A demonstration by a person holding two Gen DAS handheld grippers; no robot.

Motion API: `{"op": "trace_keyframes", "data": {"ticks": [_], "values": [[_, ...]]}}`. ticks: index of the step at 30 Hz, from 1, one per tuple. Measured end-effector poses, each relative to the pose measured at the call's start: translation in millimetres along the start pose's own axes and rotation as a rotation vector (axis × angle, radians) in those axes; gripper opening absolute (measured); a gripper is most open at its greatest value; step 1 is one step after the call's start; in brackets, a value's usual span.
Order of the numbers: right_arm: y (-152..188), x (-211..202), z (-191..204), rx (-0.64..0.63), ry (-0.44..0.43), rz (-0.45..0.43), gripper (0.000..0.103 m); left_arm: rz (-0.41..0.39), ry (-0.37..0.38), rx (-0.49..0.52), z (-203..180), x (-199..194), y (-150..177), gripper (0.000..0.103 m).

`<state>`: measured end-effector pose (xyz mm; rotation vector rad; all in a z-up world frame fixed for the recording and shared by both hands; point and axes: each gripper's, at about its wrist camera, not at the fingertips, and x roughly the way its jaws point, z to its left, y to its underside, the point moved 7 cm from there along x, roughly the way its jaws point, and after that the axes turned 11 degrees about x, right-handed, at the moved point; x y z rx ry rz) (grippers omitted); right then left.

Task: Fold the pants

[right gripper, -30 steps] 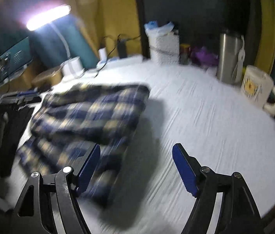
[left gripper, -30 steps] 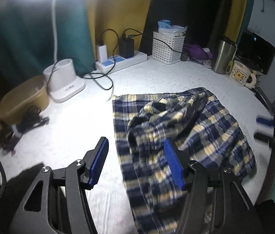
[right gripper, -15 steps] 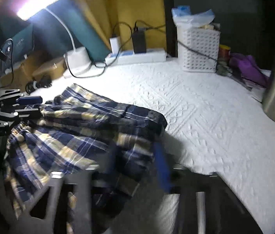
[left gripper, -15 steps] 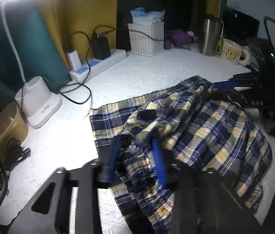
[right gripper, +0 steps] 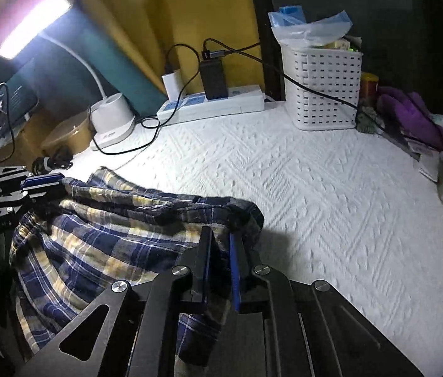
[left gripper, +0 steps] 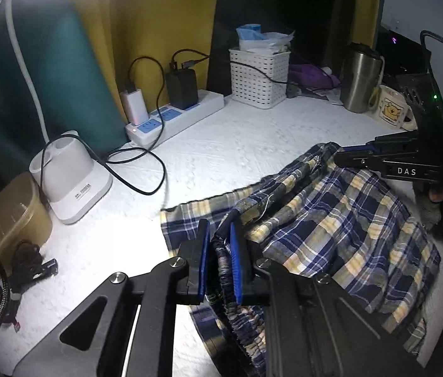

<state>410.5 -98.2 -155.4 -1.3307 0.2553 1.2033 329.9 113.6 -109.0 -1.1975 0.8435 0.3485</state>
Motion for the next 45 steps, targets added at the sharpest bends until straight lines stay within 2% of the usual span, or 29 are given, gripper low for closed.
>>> {"op": "trace_keyframes", "data": {"ticks": [5,14,15,16,17,18,19,22,26,27,28,30,34,37,41,45], "values": [[-10,14,1,-0.027,-0.012,0.007,0.011,0.027,0.003,-0.022,7,11,8,0.012],[-17,44,-1,-0.056,0.033,0.014,0.011,0.043,-0.004,-0.084,17,22,17,0.012],[-19,43,-3,-0.047,0.033,0.018,0.021,0.045,-0.003,-0.089,17,22,17,0.012],[-21,39,-6,-0.031,0.045,0.017,0.038,0.043,-0.003,-0.098,18,22,17,0.012],[-23,33,-10,-0.023,0.072,0.004,0.05,0.038,-0.001,-0.118,19,20,16,0.013],[-24,27,-13,-0.017,0.093,-0.009,0.07,0.03,0.001,-0.139,21,17,15,0.015],[-24,19,-16,-0.006,0.104,-0.021,0.076,0.013,0.009,-0.164,24,13,13,0.015],[-17,-9,-18,0.028,0.097,-0.055,0.076,-0.031,-0.003,-0.217,31,-1,9,0.015],[1,-21,-13,0.033,0.108,-0.05,0.076,-0.042,0.006,-0.25,32,-13,8,0.017],[7,-20,-11,0.032,0.108,-0.04,0.076,-0.044,0.008,-0.248,31,-16,8,0.025],[12,-19,-10,0.033,0.106,-0.033,0.076,-0.048,0.008,-0.243,29,-20,9,0.042],[21,-18,-9,0.04,0.109,-0.017,0.076,-0.065,0.017,-0.244,22,-29,11,0.058],[29,-20,-6,0.055,0.105,-0.015,0.076,-0.045,0.041,-0.231,6,-32,19,0.059],[33,-22,-3,0.054,0.111,-0.011,0.076,0.013,0.05,-0.223,-7,-20,32,0.059],[39,-22,-2,0.059,0.122,-0.003,0.076,0.069,0.044,-0.232,-9,-8,44,0.059],[48,-20,-4,0.061,0.131,0.007,0.076,0.088,0.041,-0.238,-5,1,51,0.059]]}}
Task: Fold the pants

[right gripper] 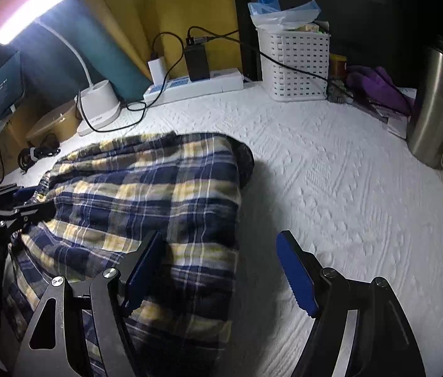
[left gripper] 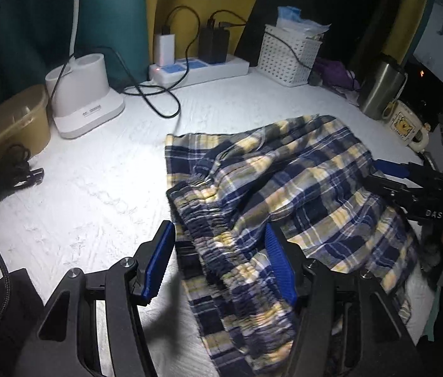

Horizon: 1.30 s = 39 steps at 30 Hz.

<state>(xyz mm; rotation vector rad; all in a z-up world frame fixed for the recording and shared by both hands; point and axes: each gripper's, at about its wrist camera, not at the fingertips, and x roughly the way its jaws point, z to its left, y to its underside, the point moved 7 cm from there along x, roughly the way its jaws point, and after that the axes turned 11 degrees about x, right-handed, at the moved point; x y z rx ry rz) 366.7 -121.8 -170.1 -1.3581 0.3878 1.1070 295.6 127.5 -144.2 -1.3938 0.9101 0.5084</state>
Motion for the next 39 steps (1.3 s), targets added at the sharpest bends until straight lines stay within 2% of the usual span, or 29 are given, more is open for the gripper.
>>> {"op": "trace_keyframes", "data": {"ticks": [4,7,13,18,23,24,26,31,35,39], "values": [[6,2,-2,-0.011,0.019,0.01,0.076,0.002,-0.026,0.007,7,5,1,0.055],[12,5,-7,-0.027,0.064,0.011,0.076,0.005,-0.035,0.005,10,8,2,0.053],[12,2,-19,0.001,0.103,0.003,0.076,0.002,-0.056,0.003,13,5,0,0.052],[12,-3,-25,0.025,0.125,-0.01,0.076,-0.012,-0.048,-0.067,18,-8,-5,0.052],[15,-23,-24,0.065,0.094,-0.037,0.067,-0.064,-0.004,-0.072,1,-40,-10,0.052],[17,-28,-22,0.068,0.082,-0.042,0.062,-0.067,0.011,-0.066,-5,-43,-9,0.052],[22,-35,-17,0.062,0.066,-0.04,0.06,-0.051,0.031,-0.051,-17,-42,-3,0.052],[39,-42,-1,0.017,0.044,-0.013,0.059,0.02,0.018,-0.042,-29,-25,19,0.052],[57,-38,1,-0.013,0.072,0.019,0.059,0.06,0.004,-0.055,-23,-15,33,0.053],[69,-41,-3,-0.018,0.095,0.022,0.059,0.052,-0.013,-0.027,-20,-13,36,0.054]]}}
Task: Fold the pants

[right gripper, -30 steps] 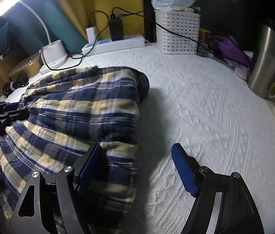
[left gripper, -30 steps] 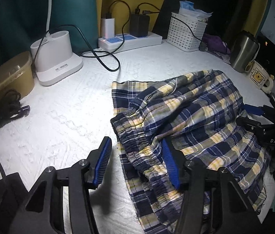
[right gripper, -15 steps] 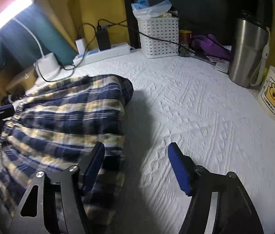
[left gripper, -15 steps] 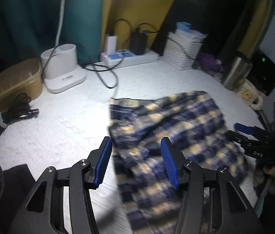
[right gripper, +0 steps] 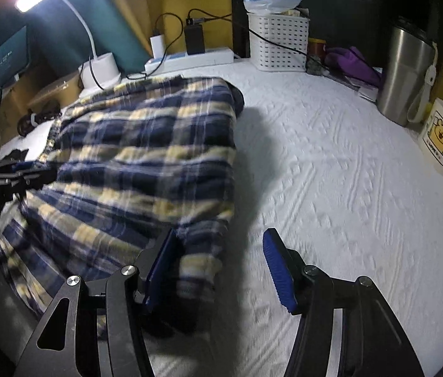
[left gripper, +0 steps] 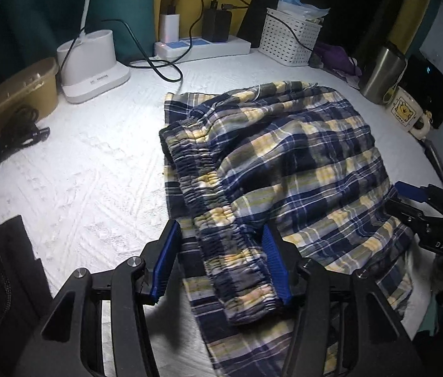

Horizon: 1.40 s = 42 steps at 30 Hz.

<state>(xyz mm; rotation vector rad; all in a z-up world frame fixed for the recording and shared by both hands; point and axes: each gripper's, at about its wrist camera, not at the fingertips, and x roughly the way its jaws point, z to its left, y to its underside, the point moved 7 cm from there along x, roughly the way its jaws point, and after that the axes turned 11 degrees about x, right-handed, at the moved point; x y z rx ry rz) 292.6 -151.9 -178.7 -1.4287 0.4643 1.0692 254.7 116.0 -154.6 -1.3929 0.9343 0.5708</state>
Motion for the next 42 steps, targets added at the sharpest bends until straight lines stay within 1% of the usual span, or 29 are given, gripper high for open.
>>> {"op": "trace_keyframes", "data": {"ticks": [2,3,11,13,16,19,20,21,22,23,25,27,29,31,38,42], "values": [[4,-3,-2,-0.005,0.01,-0.006,0.059,-0.001,-0.01,0.021,0,1,0,0.056],[5,-3,-2,-0.006,0.013,-0.008,0.059,0.001,-0.018,0.03,1,2,0,0.059],[14,-10,-9,0.0,0.035,-0.027,0.059,-0.012,-0.007,0.042,12,6,1,0.062],[16,-12,-11,0.001,0.038,-0.03,0.059,-0.014,-0.006,0.025,17,5,1,0.065],[18,-13,-13,0.008,0.038,-0.029,0.059,-0.019,0.016,-0.029,28,3,3,0.066],[17,-13,-14,0.012,0.028,-0.022,0.06,-0.011,0.017,-0.032,28,1,4,0.067],[17,-13,-15,0.013,0.021,-0.019,0.06,-0.008,0.007,-0.038,27,-2,3,0.067],[17,-13,-15,0.012,0.013,-0.018,0.06,-0.019,0.0,-0.045,26,-9,0,0.066],[16,-13,-16,0.012,0.004,-0.016,0.06,-0.049,0.004,-0.049,24,-18,-4,0.066],[14,-14,-18,0.019,-0.011,-0.014,0.061,-0.079,0.009,-0.052,23,-26,-9,0.066],[10,-15,-21,0.035,-0.023,-0.025,0.069,-0.116,0.008,-0.061,22,-39,-17,0.067],[3,-17,-26,0.043,-0.024,-0.046,0.069,-0.129,0.012,-0.066,22,-42,-23,0.067],[-5,-20,-28,0.051,-0.035,-0.065,0.071,-0.125,0.011,-0.067,22,-37,-27,0.067],[-13,-21,-30,0.052,-0.039,-0.08,0.076,-0.101,0.011,-0.066,23,-26,-30,0.067],[-49,-16,-36,0.036,-0.053,-0.129,0.077,-0.044,0.028,-0.053,24,13,-39,0.069],[-70,-7,-35,0.029,-0.065,-0.143,0.077,-0.036,0.046,-0.041,25,24,-49,0.069]]}}
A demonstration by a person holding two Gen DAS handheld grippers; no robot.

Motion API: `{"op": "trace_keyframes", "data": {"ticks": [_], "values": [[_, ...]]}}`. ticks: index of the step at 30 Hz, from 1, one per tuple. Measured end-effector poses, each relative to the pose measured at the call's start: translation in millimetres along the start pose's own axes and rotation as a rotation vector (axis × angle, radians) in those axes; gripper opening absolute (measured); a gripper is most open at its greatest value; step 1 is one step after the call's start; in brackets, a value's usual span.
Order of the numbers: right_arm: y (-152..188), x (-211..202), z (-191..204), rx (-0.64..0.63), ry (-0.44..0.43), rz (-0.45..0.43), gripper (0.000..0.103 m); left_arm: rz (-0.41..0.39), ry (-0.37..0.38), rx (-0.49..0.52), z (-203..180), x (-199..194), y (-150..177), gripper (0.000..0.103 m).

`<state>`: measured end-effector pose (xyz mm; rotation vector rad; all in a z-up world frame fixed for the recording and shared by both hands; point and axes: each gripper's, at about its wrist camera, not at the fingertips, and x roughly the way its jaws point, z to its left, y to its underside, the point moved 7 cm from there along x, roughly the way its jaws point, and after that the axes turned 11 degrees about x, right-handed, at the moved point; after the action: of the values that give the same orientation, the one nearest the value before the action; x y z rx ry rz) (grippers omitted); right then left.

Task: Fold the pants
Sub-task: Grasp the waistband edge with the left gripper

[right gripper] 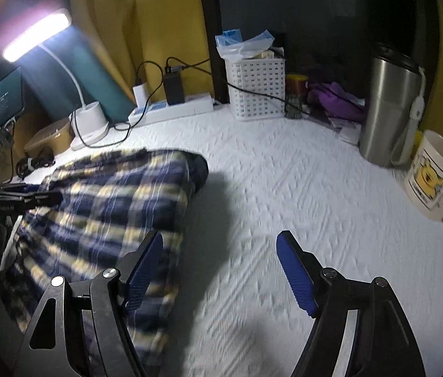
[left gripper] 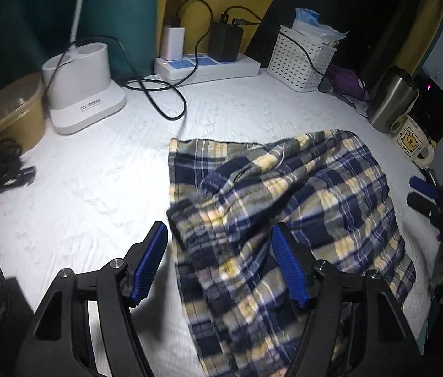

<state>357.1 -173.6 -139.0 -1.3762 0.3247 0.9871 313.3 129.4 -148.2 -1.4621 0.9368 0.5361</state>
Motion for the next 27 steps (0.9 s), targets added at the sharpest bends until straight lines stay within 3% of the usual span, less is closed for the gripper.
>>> {"op": "trace_keyframes", "data": {"ticks": [10,18,27], "values": [[-28,47,23,0.012,-0.111,0.046,0.078,0.03,0.061,0.045,-2,21,-9,0.073],[-24,67,27,0.012,-0.146,0.093,0.08,0.045,0.072,0.129,-21,29,-14,0.072],[-20,83,36,0.041,-0.242,0.173,0.081,-0.016,0.057,0.165,-23,32,-16,0.072]]}}
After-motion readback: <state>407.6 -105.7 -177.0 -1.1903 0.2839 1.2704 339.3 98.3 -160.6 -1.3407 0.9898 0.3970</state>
